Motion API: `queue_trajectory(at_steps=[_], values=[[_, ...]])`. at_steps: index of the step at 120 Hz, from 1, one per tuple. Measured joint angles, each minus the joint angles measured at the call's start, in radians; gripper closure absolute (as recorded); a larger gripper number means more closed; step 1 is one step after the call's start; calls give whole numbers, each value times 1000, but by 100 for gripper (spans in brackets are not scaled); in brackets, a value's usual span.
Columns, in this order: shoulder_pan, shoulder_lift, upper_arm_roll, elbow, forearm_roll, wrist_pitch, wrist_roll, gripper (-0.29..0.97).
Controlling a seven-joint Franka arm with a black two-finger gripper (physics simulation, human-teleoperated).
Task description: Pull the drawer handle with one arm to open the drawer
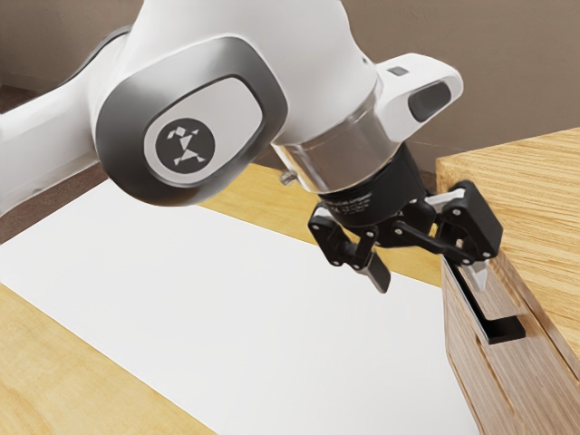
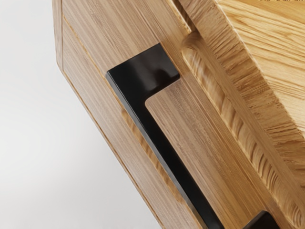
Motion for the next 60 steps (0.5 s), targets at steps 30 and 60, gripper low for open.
queue_trajectory(at_steps=[30, 60], values=[[14, 28, 1, -33, 0, 67, -24, 0], [22, 43, -11, -27, 65, 14, -61, 0]])
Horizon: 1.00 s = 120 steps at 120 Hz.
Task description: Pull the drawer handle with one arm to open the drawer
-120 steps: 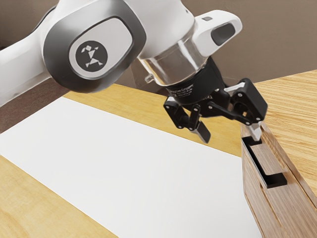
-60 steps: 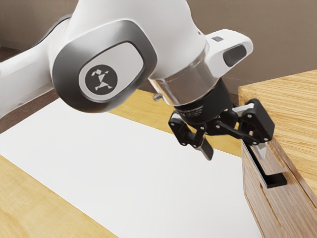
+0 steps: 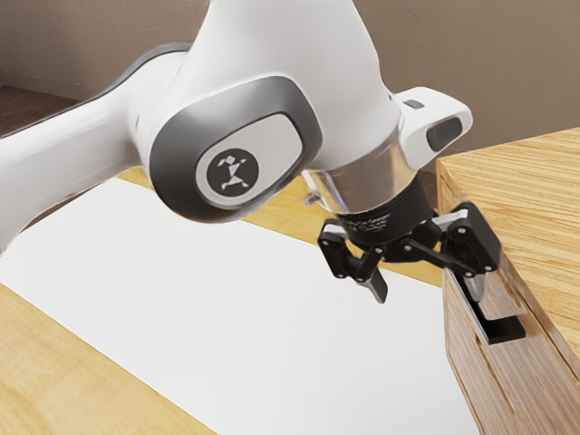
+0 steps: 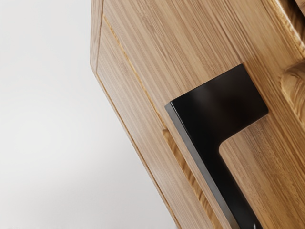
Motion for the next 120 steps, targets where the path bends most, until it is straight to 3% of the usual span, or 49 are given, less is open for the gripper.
queue_trajectory(at_steps=[26, 60, 120], values=[[-8, 18, -8, 0, 10, 2, -32, 0], [-10, -69, 46, -82, 9, 9, -57, 0], [-6, -338, 79, -346, 7, 9, -78, 0]])
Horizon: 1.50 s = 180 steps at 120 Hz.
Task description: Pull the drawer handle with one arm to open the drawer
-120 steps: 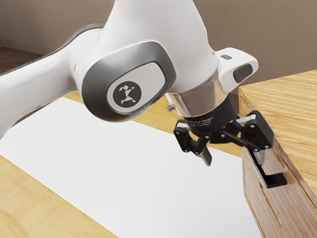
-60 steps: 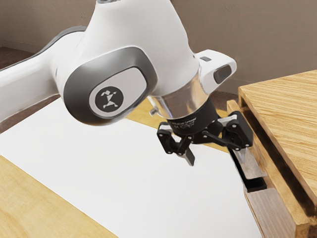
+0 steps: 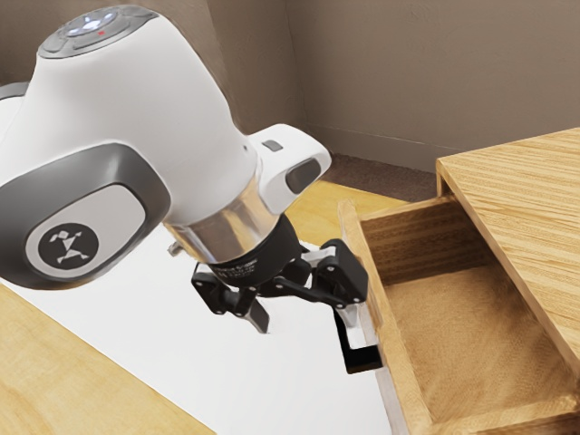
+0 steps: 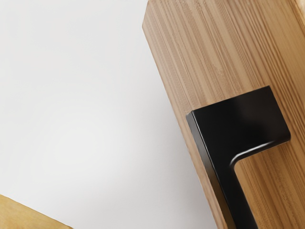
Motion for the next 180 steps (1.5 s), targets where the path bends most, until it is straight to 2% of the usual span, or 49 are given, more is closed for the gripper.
queue_trajectory(at_steps=[70, 92, 111, 146, 162, 180], values=[[-17, -226, 153, -211, 2, -8, -8, 0], [-42, -230, 155, -211, 2, -3, -9, 0], [-68, -242, 145, -141, 3, -7, -11, 0], [-94, -167, 131, -145, -1, 2, -16, 0], [-93, -173, 155, -174, 0, 4, -17, 0], [-94, -228, 192, -217, 5, 2, -18, 0]])
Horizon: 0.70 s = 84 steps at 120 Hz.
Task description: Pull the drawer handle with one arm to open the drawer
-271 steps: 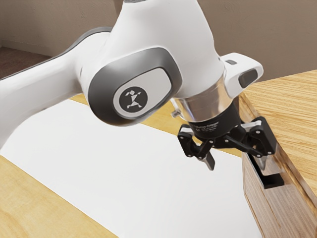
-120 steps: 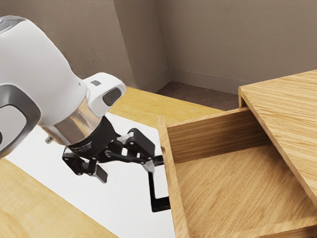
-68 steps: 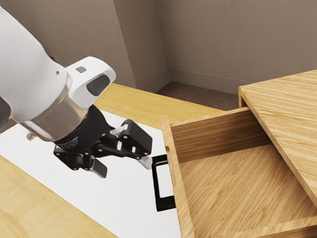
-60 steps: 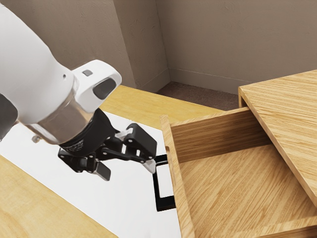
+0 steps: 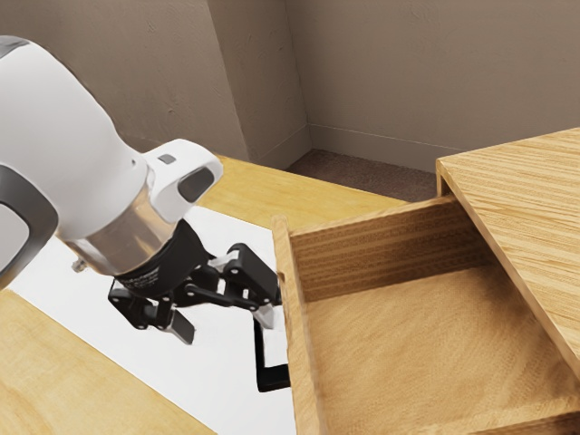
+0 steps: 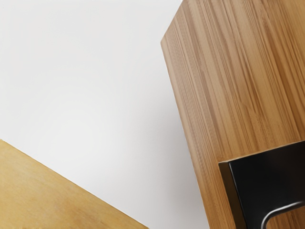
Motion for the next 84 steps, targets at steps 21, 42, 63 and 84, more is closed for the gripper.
queue_trajectory(at_steps=[21, 42, 63, 84], values=[[-79, -18, -40, 191, 1, -20, 0, 0], [-183, 357, -376, 706, 48, -193, 0, 0], [-352, 490, -454, 858, 161, -336, 6, 0], [-451, 509, -289, 859, 236, -384, 85, 0]])
